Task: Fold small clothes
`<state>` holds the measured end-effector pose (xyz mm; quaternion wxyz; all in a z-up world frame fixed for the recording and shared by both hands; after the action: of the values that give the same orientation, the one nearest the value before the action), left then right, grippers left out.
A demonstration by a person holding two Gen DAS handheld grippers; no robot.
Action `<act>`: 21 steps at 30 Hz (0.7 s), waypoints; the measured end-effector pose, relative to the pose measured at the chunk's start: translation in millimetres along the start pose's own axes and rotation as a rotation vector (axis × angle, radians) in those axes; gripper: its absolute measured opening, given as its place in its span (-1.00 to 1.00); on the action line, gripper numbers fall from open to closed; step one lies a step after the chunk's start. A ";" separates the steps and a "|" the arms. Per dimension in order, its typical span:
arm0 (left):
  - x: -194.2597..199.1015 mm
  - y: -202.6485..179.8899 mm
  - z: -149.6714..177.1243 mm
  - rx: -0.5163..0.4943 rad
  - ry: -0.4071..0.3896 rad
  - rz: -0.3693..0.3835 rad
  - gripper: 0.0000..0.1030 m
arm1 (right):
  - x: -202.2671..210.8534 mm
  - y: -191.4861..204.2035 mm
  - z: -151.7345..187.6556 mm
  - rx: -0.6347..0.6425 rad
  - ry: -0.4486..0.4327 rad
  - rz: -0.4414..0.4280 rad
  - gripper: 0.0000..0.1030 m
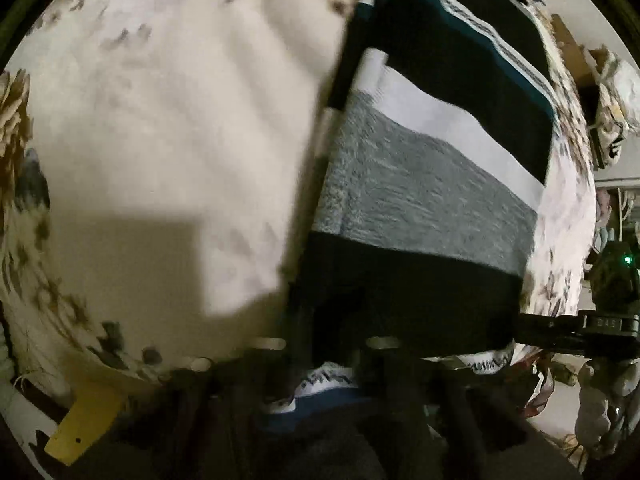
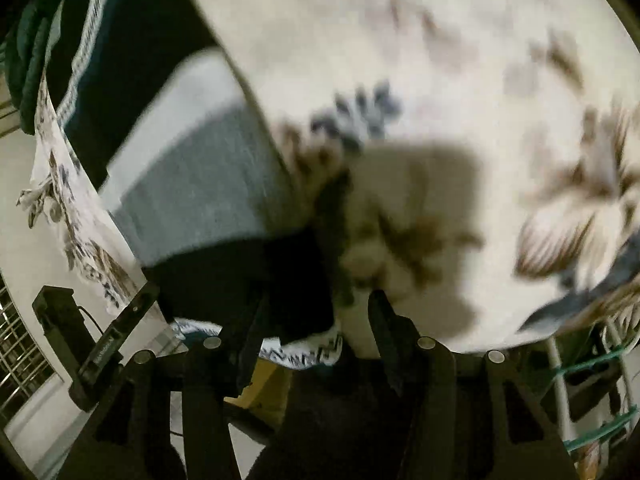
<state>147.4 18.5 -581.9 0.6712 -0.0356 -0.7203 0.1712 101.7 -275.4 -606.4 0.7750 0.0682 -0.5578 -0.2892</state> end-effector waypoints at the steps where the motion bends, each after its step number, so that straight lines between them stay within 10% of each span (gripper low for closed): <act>1: 2.8 -2.0 2.6 -0.002 -0.016 -0.004 -0.87 | -3.8 -0.2 6.9 -0.005 -0.002 -0.001 0.04; 13: 13.6 24.8 25.5 0.099 -0.018 0.080 -0.56 | -1.5 -37.8 43.4 -0.022 -0.016 -0.094 0.03; 17: 17.9 24.9 39.9 0.093 -0.053 0.064 -0.94 | -2.2 -29.7 41.9 0.002 -0.054 -0.073 -0.80; 21: 32.3 31.9 45.3 0.129 -0.093 0.081 -0.96 | 5.1 -12.9 55.1 0.026 -0.120 -0.012 -0.90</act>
<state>94.2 48.5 -562.3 0.6305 -0.0134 -0.7362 0.2456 48.2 -276.8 -587.4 0.7376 0.0640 -0.6064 -0.2901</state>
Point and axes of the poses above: each gripper's, at about its wrist camera, not at the fingertips, and x roughly against the way its jaws point, y to its left, z to its underside, the point moved 2 cm from there along -x, roughly the way its jaws point, and after that the axes turned 5 degrees about x, right-handed, at the moved point
